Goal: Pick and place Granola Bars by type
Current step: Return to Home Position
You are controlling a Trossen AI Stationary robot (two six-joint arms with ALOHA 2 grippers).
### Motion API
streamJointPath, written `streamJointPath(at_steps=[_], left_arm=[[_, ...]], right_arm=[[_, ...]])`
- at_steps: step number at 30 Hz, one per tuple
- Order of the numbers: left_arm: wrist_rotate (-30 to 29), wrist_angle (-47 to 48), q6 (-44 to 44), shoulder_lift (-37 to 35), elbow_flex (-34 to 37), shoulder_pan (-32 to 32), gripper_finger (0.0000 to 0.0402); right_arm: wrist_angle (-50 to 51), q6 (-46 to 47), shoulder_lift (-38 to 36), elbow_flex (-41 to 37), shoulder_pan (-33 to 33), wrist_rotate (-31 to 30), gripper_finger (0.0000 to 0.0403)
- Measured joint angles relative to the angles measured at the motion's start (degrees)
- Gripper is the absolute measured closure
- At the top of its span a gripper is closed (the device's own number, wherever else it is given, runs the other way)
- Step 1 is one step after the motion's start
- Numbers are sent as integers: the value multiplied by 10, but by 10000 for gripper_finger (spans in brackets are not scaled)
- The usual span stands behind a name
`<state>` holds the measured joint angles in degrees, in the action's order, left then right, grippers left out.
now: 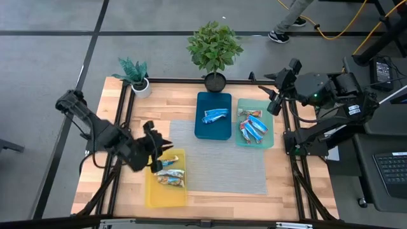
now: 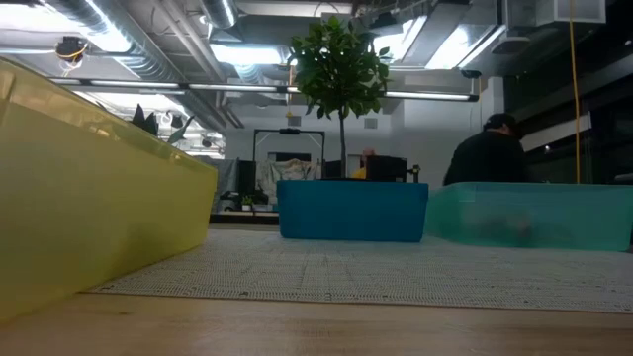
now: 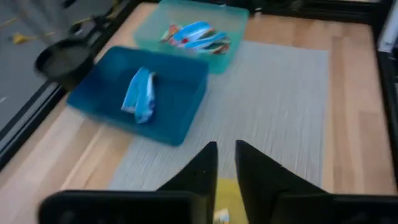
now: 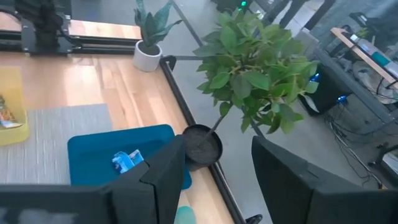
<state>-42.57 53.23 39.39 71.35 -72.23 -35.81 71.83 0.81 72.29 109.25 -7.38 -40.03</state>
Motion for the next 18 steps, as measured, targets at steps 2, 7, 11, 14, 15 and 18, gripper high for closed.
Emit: streamJointPath(at_steps=[2, 7, 11, 14, 15, 18], left_arm=[[41, -36, -66, -5, 0, 32, 372], [153, -108, -202, -6, 0, 114, 398], [228, -193, -265, -15, 38, 174, 401], [279, -276, -276, -39, 98, 214, 401], [292, -300, -273, -51, 125, 226, 401], [319, -389, -252, -90, 208, 254, 401]], right_arm=[[0, 1, 0, 0, 3, 0, 214], [0, 2, 0, 0, 6, 0, 214], [0, 2, 0, 0, 6, 0, 214], [6, 4, 0, 0, 6, 1, 214], [8, 5, 0, 0, 6, 1, 214], [10, 12, 0, 0, 6, 1, 214]])
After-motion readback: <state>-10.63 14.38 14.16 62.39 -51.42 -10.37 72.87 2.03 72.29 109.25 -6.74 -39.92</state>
